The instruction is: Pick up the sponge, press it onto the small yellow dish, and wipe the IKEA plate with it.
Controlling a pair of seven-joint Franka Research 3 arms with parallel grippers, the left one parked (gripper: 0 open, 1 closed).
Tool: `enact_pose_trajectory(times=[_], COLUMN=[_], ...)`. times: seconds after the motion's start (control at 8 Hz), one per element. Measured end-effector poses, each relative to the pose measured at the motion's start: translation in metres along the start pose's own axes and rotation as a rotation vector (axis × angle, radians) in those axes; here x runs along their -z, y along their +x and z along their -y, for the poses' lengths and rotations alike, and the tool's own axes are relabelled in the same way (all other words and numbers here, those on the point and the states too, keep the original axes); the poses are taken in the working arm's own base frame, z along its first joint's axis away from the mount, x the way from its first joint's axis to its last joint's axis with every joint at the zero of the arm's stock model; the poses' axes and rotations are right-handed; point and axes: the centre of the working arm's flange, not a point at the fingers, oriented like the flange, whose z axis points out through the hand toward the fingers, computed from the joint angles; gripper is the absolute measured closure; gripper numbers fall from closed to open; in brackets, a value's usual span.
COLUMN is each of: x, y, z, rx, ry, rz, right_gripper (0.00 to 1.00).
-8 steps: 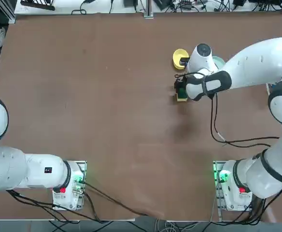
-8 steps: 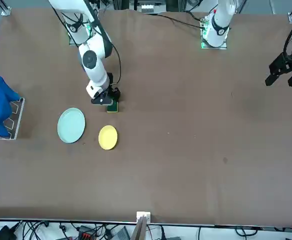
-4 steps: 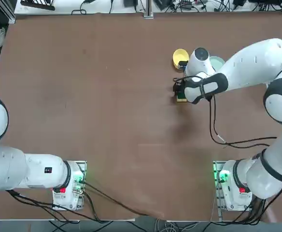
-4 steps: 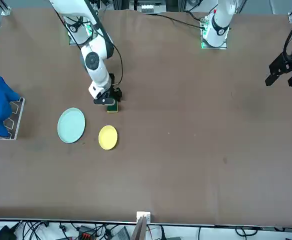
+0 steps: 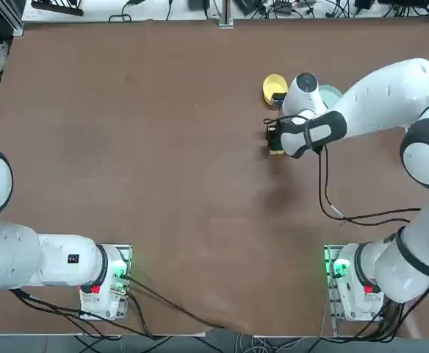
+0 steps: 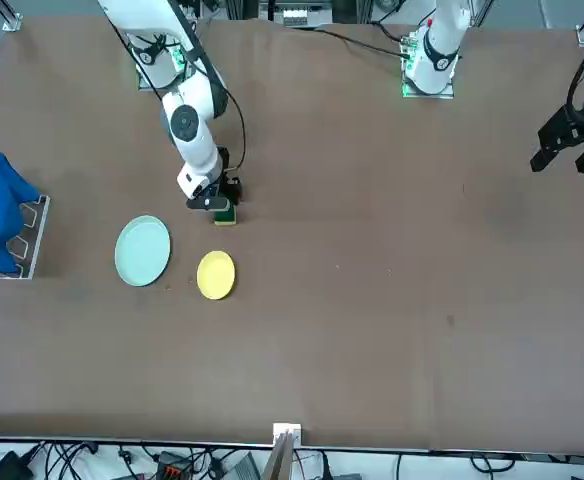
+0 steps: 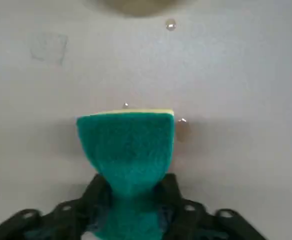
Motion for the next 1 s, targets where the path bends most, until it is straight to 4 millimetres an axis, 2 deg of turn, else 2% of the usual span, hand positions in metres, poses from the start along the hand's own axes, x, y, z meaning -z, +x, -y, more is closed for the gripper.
enact_pose_trajectory(times=[0.12,0.25,0.5,0.75,1.0], x=[0.001,0.002,0.005,0.018,0.047], y=[0.001,0.001,0.002,0.003,0.009], z=[0.0,0.0,0.001,0.002,0.003], rx=[0.0,0.0,0.0,0.001,-0.003], ry=[0.001,0.001,0.004,-0.006,-0.026], rz=[-0.002,-0.002,-0.008,0.004,0.024], right_gripper=[0.7,0.78,0.87,0.89,0.89])
